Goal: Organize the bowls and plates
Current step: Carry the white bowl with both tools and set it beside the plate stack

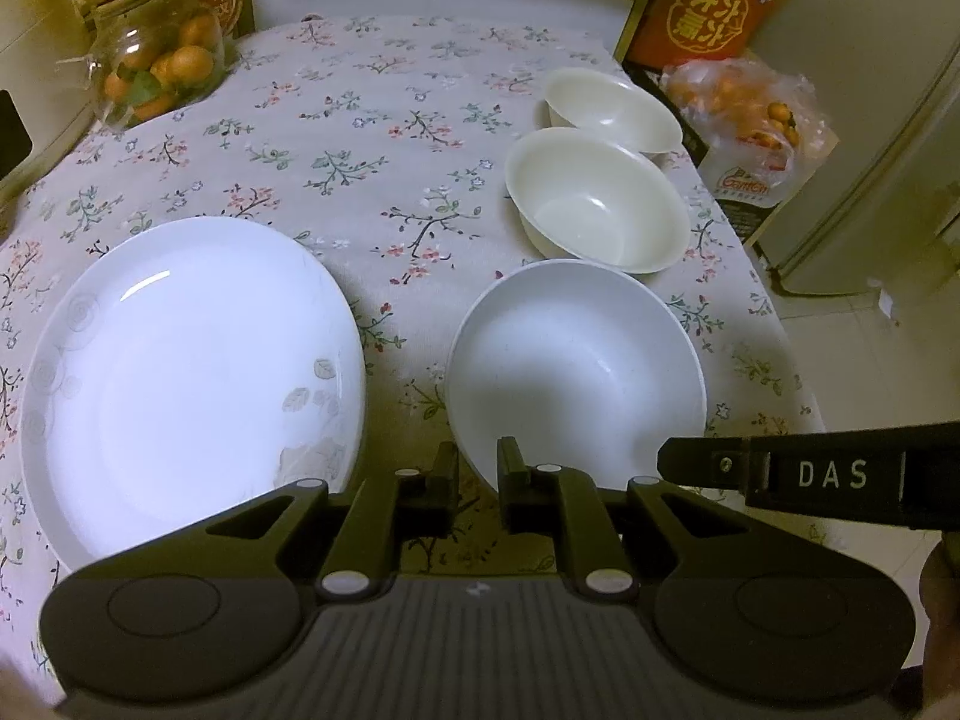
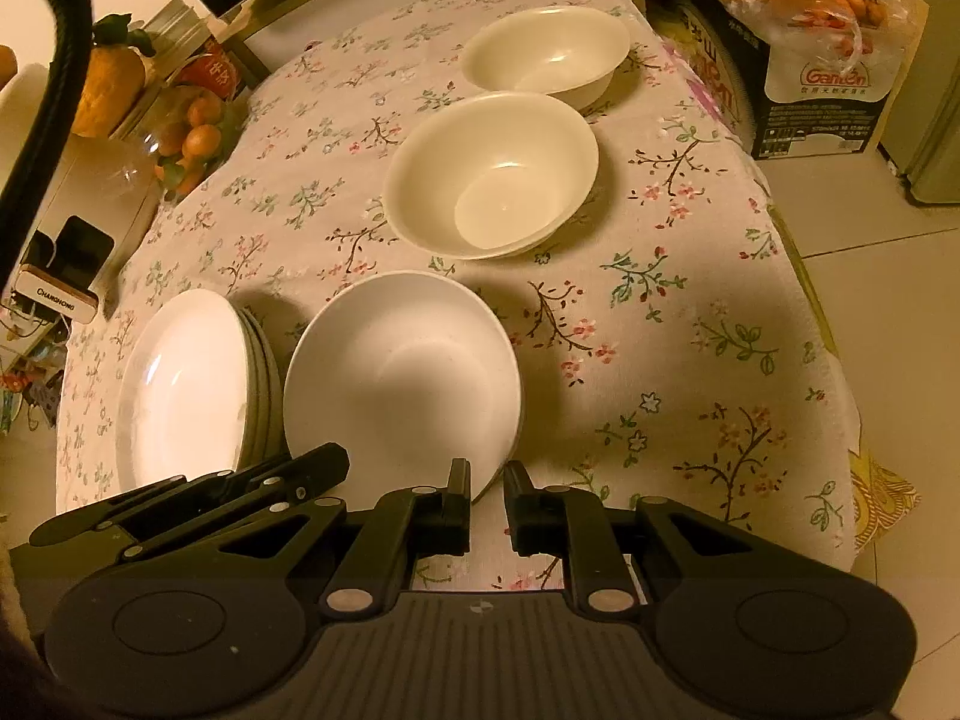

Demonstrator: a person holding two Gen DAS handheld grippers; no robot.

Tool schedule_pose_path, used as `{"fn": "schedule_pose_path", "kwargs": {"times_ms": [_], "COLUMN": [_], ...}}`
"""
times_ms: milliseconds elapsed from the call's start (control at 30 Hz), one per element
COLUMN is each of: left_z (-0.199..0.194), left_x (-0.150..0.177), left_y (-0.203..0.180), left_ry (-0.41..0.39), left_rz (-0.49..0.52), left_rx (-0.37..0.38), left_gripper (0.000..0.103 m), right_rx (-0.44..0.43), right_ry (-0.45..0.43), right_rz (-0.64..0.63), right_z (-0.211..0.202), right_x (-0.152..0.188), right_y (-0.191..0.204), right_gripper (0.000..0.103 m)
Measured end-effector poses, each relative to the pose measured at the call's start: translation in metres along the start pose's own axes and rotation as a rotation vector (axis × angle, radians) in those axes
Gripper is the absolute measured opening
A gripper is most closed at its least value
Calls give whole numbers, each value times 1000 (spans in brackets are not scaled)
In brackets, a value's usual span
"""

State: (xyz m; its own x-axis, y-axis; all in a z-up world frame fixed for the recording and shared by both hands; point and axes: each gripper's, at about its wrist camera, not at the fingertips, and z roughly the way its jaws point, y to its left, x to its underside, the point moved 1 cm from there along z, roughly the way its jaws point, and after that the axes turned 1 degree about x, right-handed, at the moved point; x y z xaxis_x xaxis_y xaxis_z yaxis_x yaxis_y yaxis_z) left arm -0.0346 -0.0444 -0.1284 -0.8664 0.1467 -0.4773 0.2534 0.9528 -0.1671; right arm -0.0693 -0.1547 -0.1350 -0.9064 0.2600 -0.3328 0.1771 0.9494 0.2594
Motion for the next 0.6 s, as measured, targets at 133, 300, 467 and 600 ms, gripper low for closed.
{"fn": "schedule_pose_path", "kwargs": {"times_ms": [133, 300, 467, 600], "left_z": [0, -2, -6, -11], "left_x": [-2, -4, -8, -11], "left_y": [0, 0, 0, -2], "left_ry": [-4, -18, -35, -56], "left_rz": [4, 12, 14, 31], "left_rx": [-1, -8, -20, -30], "left_gripper": [15, 24, 25, 28], "right_rx": [5, 8, 2, -3], "right_ry": [-10, -18, -31, -44], "right_rz": [9, 10, 14, 17], "right_z": [0, 0, -3, -6], "right_x": [-3, -3, -5, -6], "right_y": [-1, -2, -3, -3], "right_gripper": [18, 20, 20, 23]}}
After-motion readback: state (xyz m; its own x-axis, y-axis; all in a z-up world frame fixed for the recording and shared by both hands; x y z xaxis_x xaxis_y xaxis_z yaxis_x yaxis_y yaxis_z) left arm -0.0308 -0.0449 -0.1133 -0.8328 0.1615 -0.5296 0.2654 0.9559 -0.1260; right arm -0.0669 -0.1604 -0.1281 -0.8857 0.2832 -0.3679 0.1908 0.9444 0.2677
